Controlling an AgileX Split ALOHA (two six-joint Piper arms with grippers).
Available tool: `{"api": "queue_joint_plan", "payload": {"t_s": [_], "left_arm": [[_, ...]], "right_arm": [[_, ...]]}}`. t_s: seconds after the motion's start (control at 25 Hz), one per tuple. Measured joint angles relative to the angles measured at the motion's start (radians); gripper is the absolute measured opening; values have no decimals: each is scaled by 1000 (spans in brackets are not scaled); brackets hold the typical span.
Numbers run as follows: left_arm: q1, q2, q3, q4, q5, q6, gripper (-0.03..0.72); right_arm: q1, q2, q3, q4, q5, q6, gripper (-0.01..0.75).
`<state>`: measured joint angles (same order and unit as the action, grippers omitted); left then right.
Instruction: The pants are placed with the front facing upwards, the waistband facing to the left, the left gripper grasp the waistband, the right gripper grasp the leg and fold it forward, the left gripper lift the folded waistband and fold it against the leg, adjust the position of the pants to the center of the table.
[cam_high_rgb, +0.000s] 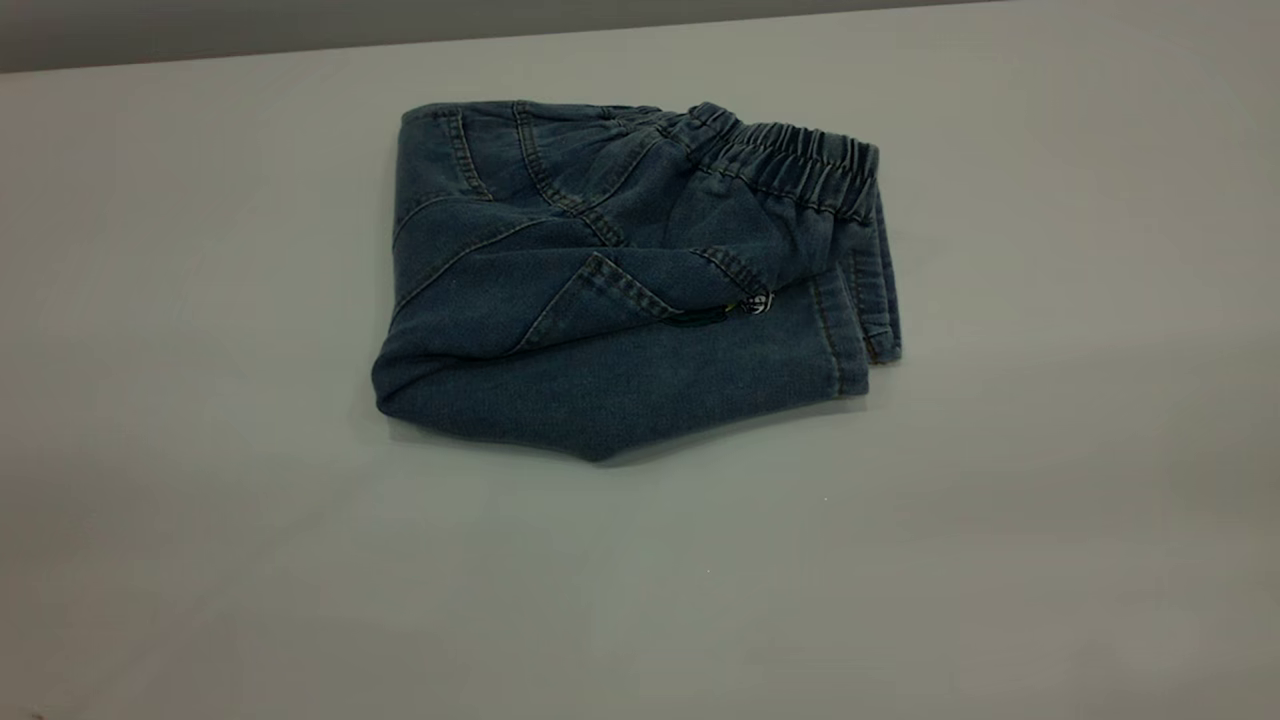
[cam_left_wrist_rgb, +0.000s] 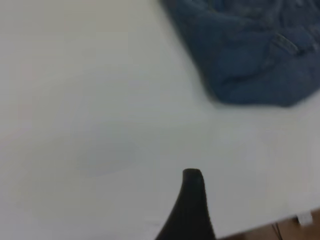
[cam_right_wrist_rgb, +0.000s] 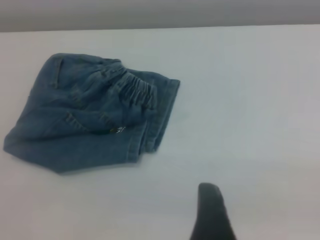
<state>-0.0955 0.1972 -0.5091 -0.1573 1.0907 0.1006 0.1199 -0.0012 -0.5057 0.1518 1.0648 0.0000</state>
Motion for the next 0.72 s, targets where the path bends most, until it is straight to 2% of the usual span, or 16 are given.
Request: {"api": "queue_joint_plan", "payload": {"t_s": [0.16,0.4,0.72], "left_arm": [[55,-79,0,0,0,0,573],[53,-197,-1,-1,6,-1,573],[53,-197,-2,-4,5,-1,573]], "right_arm": [[0,1,0,0,0,0,405],[0,1,0,-1,0,0,405],[0,1,0,-1,-1,0,405]]}}
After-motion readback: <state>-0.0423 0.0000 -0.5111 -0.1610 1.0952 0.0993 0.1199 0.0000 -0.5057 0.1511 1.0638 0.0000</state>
